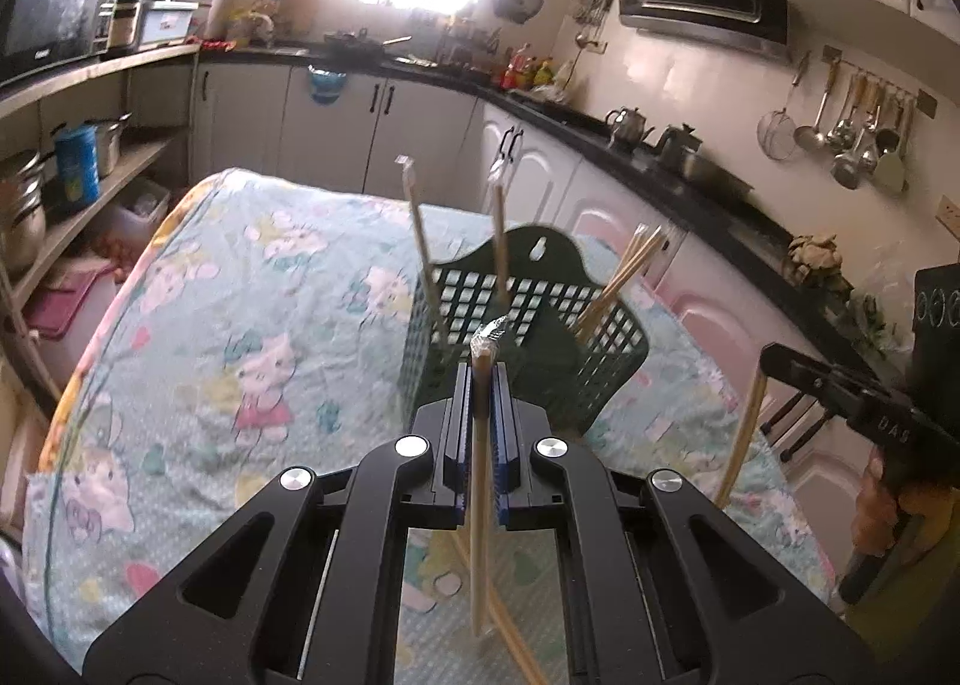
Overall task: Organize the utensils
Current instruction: 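Lift both held chopsticks upright and carry them over the green basket, then lower the left gripper's chopstick into the basket while the right gripper lowers its own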
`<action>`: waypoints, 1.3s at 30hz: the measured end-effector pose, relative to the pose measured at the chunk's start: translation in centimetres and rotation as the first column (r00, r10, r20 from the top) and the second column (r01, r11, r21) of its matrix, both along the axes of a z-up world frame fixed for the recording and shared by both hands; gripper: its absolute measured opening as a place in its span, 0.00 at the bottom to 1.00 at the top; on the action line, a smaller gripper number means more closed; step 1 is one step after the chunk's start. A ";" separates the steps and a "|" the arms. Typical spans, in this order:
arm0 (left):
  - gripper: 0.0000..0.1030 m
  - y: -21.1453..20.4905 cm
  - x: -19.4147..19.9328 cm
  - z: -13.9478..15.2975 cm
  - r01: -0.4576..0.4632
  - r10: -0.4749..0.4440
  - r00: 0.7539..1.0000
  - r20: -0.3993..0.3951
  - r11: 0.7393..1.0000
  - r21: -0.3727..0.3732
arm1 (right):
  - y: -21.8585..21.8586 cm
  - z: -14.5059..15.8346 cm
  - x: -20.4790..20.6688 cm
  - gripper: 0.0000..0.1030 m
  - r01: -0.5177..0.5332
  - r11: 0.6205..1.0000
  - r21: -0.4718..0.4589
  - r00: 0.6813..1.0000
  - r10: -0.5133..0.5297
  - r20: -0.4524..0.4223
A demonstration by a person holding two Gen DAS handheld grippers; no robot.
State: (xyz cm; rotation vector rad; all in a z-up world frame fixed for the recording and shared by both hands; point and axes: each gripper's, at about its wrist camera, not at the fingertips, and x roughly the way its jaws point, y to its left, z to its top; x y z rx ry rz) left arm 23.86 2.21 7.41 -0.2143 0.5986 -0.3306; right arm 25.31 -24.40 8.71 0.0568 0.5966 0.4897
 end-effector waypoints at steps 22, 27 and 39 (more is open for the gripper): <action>0.01 -3.9 3.1 7.1 0.064 -0.066 0.987 0.146 0.998 0.021 | -0.1 5.5 1.2 0.05 0.008 0.999 0.046 0.991 -0.015 0.136; 0.01 -4.7 4.0 8.7 0.067 -0.071 0.982 0.177 0.997 0.026 | 0.0 6.9 1.7 0.05 0.017 0.999 0.051 0.986 -0.025 0.163; 0.01 -5.6 5.5 10.9 0.045 -0.051 0.972 0.230 0.998 0.031 | 0.1 9.8 3.7 0.05 0.033 0.997 0.070 0.976 -0.047 0.211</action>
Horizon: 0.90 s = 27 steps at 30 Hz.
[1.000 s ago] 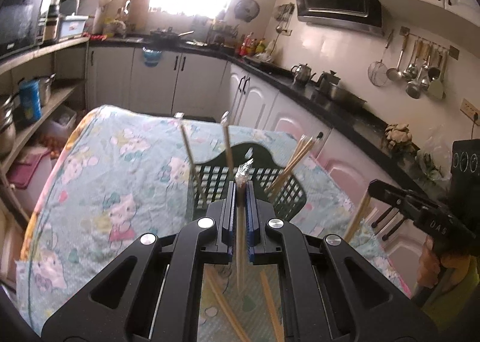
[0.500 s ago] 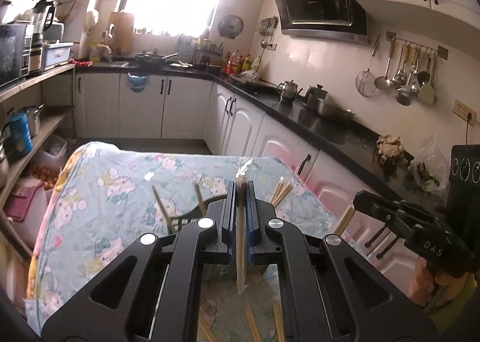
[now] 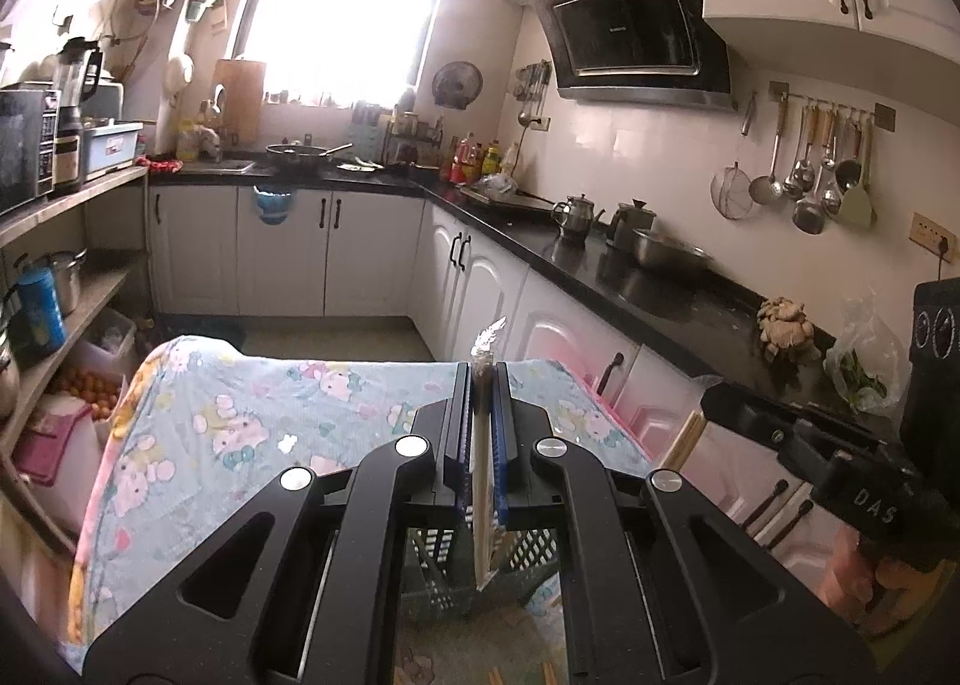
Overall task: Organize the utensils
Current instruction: 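Lower the left gripper's chopstick into the basket while the right gripper lowers its own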
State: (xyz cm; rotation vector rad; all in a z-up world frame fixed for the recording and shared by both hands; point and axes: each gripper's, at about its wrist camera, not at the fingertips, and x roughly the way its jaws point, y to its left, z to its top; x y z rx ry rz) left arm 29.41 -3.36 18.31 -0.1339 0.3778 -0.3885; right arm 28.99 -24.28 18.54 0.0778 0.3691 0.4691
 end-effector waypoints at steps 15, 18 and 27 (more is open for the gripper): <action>0.01 -0.2 2.5 -0.1 -0.023 0.023 0.999 0.026 1.000 0.010 | 0.6 2.0 3.4 0.05 0.053 0.999 -0.009 0.997 -0.053 0.062; 0.01 -0.4 3.3 -1.1 -0.015 0.015 1.000 0.000 1.000 0.007 | 0.4 1.4 4.3 0.05 0.065 0.998 -0.003 0.997 -0.065 0.047; 0.01 -0.7 4.3 -4.5 0.004 -0.004 0.999 -0.052 1.000 -0.003 | 0.2 -1.4 6.1 0.05 0.085 0.996 -0.018 0.996 -0.085 -0.002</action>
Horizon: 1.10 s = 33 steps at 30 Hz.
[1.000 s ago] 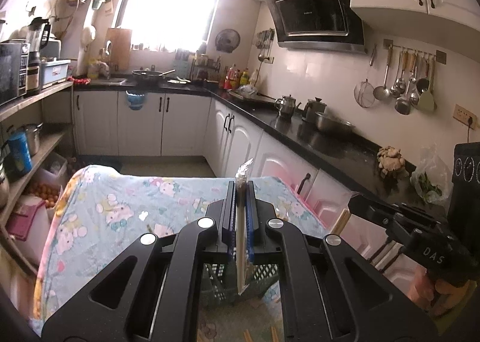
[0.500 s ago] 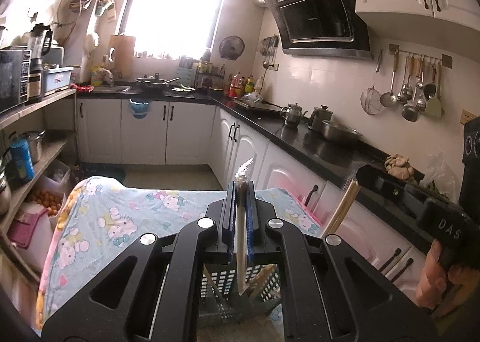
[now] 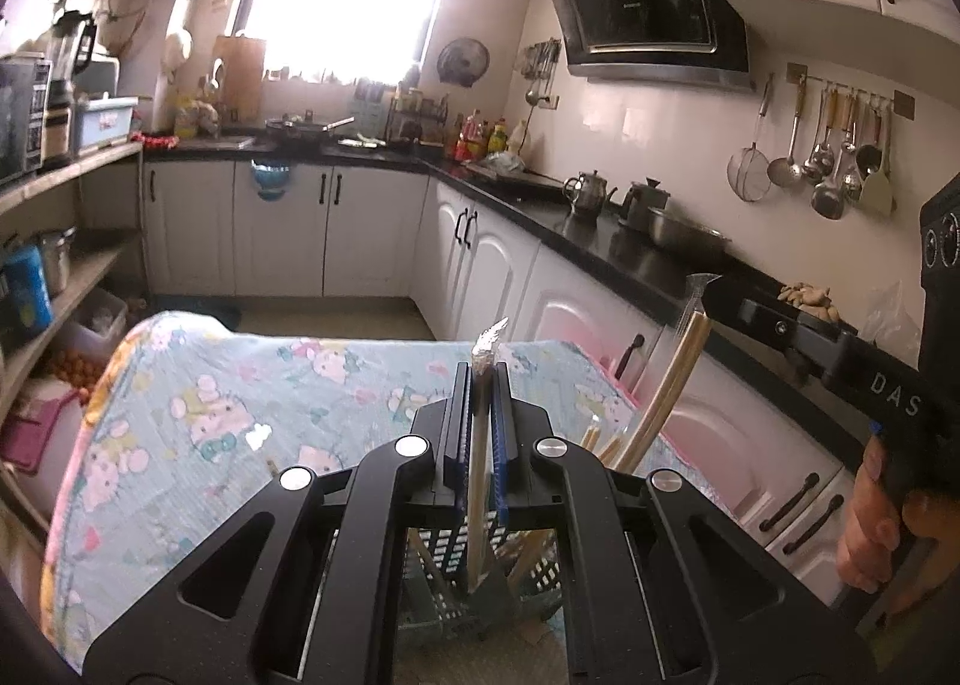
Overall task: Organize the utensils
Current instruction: 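Lower the left gripper's chopstick into the basket while the right gripper lowers its own, then open both grippers, leaving the chopsticks standing in the basket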
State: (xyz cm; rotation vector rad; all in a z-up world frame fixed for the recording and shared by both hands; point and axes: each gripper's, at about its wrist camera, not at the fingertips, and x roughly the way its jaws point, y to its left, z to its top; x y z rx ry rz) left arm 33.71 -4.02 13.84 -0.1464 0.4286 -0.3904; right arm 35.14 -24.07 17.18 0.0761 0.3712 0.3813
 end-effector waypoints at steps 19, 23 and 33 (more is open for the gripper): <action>0.02 0.1 0.2 -4.5 0.004 -0.006 0.997 -0.078 1.000 -0.020 | -0.8 -4.9 1.1 0.05 0.032 0.999 0.005 0.997 -0.032 -0.066; 0.02 0.4 0.4 -5.0 -0.001 -0.001 0.996 -0.090 1.000 -0.020 | -1.1 -5.5 1.3 0.05 0.041 0.999 0.009 0.996 -0.040 -0.074; 0.02 0.9 0.6 -5.9 -0.014 0.012 0.994 -0.113 1.000 -0.012 | -2.1 -7.0 1.7 0.05 0.057 0.998 0.013 0.992 -0.055 -0.113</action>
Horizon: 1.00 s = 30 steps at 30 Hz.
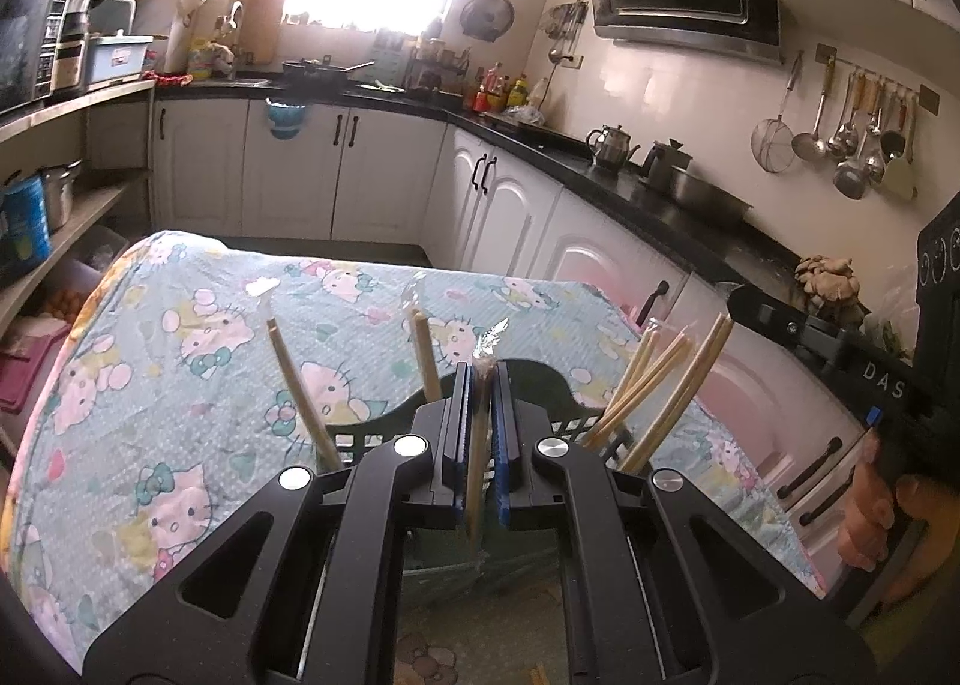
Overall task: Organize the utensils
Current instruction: 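Open both grippers, leaving the chopsticks standing in the basket, then move both grippers back down toward the remaining chopsticks on the cloth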
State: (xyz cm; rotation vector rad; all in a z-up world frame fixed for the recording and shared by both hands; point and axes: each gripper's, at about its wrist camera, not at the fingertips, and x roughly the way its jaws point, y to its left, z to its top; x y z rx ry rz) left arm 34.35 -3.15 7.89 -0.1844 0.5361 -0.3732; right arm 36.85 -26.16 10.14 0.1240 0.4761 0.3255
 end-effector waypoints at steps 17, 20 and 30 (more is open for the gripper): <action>0.07 0.9 -0.3 -0.9 -0.028 0.029 0.998 -0.047 0.999 0.035 | -0.7 -1.5 0.2 0.11 0.000 1.000 0.008 0.998 0.000 -0.065; 0.17 1.0 -0.5 -1.0 -0.034 0.037 0.998 -0.054 0.999 0.042 | -1.0 -1.5 0.1 0.24 0.007 1.000 0.010 0.997 -0.006 -0.075; 0.41 1.2 -2.2 -0.2 -0.038 0.040 0.998 -0.043 0.998 0.041 | -1.6 -1.6 -1.9 0.38 -0.002 1.000 0.006 0.996 0.003 -0.087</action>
